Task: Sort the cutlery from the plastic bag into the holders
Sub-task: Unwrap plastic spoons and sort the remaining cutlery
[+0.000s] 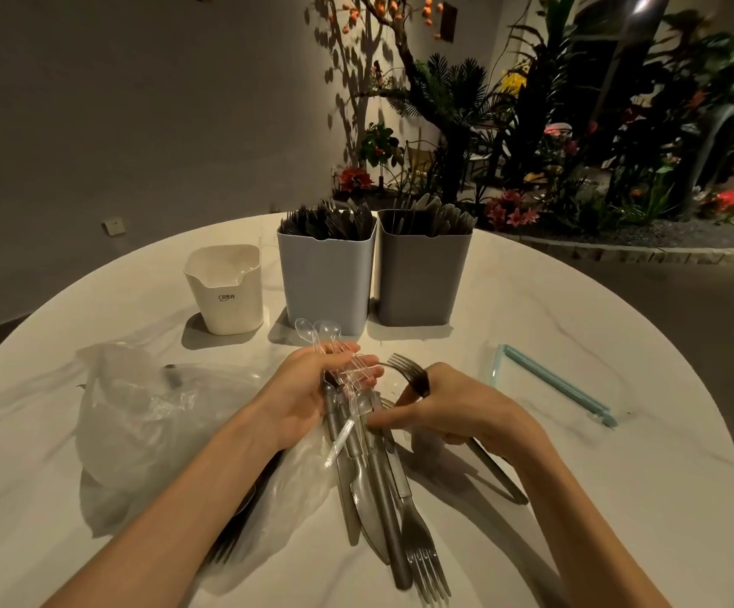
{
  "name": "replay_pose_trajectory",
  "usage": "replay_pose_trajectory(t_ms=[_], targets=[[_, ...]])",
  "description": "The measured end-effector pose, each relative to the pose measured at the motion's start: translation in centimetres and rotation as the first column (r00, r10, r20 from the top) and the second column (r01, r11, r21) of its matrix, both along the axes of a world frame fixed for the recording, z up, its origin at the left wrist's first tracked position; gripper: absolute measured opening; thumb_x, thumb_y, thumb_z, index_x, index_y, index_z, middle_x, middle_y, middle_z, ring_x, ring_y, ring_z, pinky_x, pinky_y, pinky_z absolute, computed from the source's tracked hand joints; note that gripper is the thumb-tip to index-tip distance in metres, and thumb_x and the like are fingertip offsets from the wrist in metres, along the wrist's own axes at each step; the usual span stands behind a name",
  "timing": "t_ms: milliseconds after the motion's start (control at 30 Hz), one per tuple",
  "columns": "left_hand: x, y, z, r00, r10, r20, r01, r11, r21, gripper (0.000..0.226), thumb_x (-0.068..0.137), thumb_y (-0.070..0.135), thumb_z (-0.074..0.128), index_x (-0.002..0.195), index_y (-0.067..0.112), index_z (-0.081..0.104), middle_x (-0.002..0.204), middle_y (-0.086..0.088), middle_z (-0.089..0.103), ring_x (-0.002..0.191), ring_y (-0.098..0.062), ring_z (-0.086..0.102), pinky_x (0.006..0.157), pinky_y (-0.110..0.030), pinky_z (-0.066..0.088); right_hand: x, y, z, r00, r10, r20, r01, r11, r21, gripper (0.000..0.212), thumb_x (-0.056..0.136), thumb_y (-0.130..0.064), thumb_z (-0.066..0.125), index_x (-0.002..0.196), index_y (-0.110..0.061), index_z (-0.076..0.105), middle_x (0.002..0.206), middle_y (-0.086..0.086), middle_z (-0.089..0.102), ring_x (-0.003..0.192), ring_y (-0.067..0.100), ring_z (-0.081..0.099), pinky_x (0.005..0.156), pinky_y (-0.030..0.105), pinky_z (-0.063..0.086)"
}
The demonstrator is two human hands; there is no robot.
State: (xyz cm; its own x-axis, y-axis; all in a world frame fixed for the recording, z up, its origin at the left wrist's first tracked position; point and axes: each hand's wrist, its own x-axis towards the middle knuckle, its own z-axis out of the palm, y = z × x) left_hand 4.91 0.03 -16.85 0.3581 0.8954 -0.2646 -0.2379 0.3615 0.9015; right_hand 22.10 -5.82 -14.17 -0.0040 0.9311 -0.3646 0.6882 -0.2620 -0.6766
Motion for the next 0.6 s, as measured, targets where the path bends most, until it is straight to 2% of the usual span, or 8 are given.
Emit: replay_pose_trajectory(t_ms=[100,167,233,367,500,600], targets=[[-0.1,0.1,0.0,1.0,0.011,-0.014,-0.011,1.0,-0.006,0.024,0.102,0.006,0.05,0.125,0.002,0.058,0.107,-0.015,0.076,0.095,-0.029,0.076,0.066,-0.036,0.063,-0.1,0.1,0.0,1.0,-0.024,0.019,0.024,1.0,0.009,0.032,0.084,-0.041,0.077,0.099,-0.016,0.063,0.079,-0.002,0.063,0.066,0.013,0.062,0.055,0.017,0.047],[0.0,0.1,0.0,1.0,0.017,-0.002,-0.017,1.0,-0.023,0.024,0.102,0.004,0.05,0.125,0.001,0.058,0.108,-0.017,0.076,0.096,-0.032,0.075,0.071,-0.04,0.063,0.4,0.4,0.1,0.992,-0.1,-0.074,0.106,0.992,0.074,0.026,0.088,-0.036,0.075,0.096,-0.014,0.064,0.077,0.002,0.06,0.065,0.012,0.057,0.056,0.018,0.047],[0.0,0.1,-0.1,1.0,0.018,0.004,-0.018,0.999,-0.038,0.025,0.1,0.002,0.051,0.125,0.0,0.057,0.108,-0.019,0.075,0.097,-0.033,0.075,0.077,-0.044,0.062,1.1,0.6,0.4,0.955,-0.171,-0.244,0.206,0.97,0.128,0.025,0.092,-0.032,0.072,0.092,-0.008,0.066,0.067,0.004,0.052,0.055,0.009,0.047,0.048,0.017,0.04],[0.0,0.1,0.0,0.999,0.031,0.027,-0.029,0.997,-0.065,0.027,0.096,0.001,0.056,0.124,0.001,0.056,0.108,-0.021,0.075,0.099,-0.036,0.074,0.082,-0.046,0.06,2.6,0.5,1.2,0.771,-0.237,-0.591,0.423,0.884,0.198,0.025,0.099,-0.022,0.061,0.084,-0.003,0.064,0.063,0.006,0.052,0.04,0.005,0.036,0.04,0.016,0.031],[-0.1,-0.1,0.2,0.998,0.029,0.047,-0.025,0.996,-0.086,0.024,0.093,0.003,0.061,0.117,0.001,0.061,0.111,-0.022,0.074,0.095,-0.032,0.075,0.073,-0.035,0.062,3.7,0.4,1.7,0.614,-0.257,-0.746,0.572,0.796,0.196,0.026,0.098,-0.014,0.055,0.076,-0.002,0.061,0.066,0.013,0.054,0.042,0.01,0.026,0.037,0.02,0.023],[-0.1,0.0,0.0,0.989,0.063,0.135,-0.041,0.986,-0.16,0.03,0.095,0.005,0.06,0.123,-0.004,0.061,0.112,-0.027,0.072,0.093,-0.036,0.075,0.072,-0.038,0.065,4.4,0.3,1.9,0.494,-0.275,-0.825,0.65,0.747,0.14,0.022,0.095,-0.014,0.048,0.076,-0.004,0.052,0.065,0.012,0.056,0.043,0.01,0.023,0.037,0.02,0.021]])
